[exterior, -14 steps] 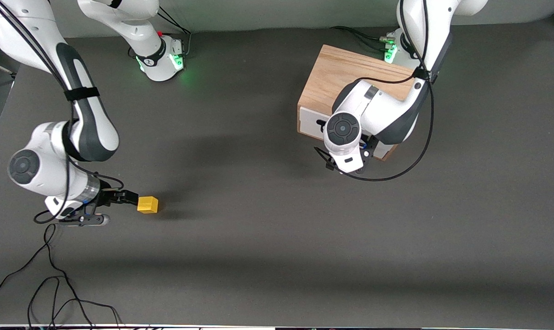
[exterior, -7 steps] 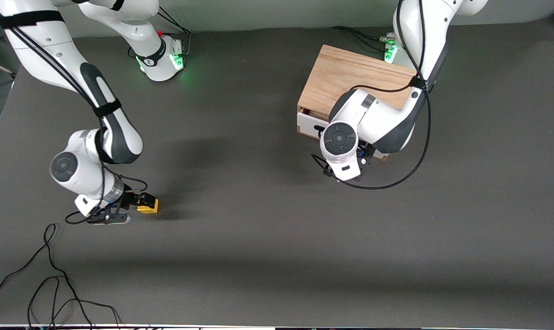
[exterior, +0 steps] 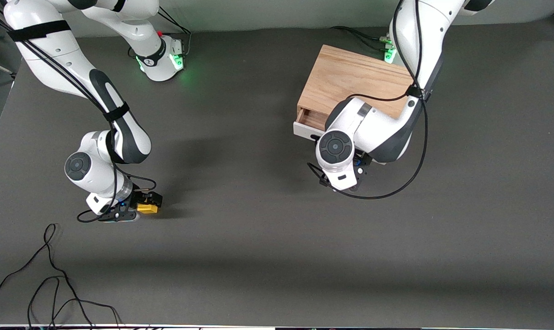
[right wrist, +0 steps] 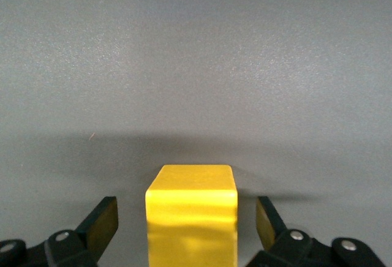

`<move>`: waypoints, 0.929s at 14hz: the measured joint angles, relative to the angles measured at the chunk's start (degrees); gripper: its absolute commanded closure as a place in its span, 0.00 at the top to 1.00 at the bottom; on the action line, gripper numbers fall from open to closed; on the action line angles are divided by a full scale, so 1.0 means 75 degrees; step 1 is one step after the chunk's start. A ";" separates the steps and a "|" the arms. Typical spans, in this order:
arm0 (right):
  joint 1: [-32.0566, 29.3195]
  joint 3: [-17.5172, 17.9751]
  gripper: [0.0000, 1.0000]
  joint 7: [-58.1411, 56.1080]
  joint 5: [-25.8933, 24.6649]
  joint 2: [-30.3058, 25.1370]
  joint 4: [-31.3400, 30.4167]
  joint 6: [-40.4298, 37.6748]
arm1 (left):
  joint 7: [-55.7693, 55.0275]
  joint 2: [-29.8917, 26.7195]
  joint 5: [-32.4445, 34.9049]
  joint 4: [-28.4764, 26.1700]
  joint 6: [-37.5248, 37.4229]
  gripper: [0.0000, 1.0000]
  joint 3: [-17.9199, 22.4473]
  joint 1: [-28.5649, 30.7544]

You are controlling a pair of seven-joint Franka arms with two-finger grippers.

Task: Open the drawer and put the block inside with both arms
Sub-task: 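Pull the drawer open with the left gripper while the right gripper grasps the cube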

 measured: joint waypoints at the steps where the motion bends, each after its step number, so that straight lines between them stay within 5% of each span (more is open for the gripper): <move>1: 0.0000 -0.0001 0.97 0.0000 0.0000 0.0014 -0.0010 0.0035 | 0.0000 0.0058 0.0024 0.0085 -0.0003 1.00 0.0000 0.0000; 4: -0.0002 -0.0010 0.82 -0.0003 -0.0001 0.0091 -0.0055 0.0215 | 0.0000 0.0316 0.0094 0.0500 0.0007 1.00 0.0005 0.0006; 9: -0.0003 -0.0010 0.30 -0.0005 -0.0006 0.0140 -0.0056 0.0306 | 0.0000 0.0481 0.0166 0.0750 0.0477 1.00 0.0034 0.0014; 13: -0.0002 -0.0010 0.19 -0.0005 -0.0113 0.0140 -0.0055 0.0311 | 0.0000 0.0529 0.0229 0.0808 0.0840 1.00 0.0056 0.0018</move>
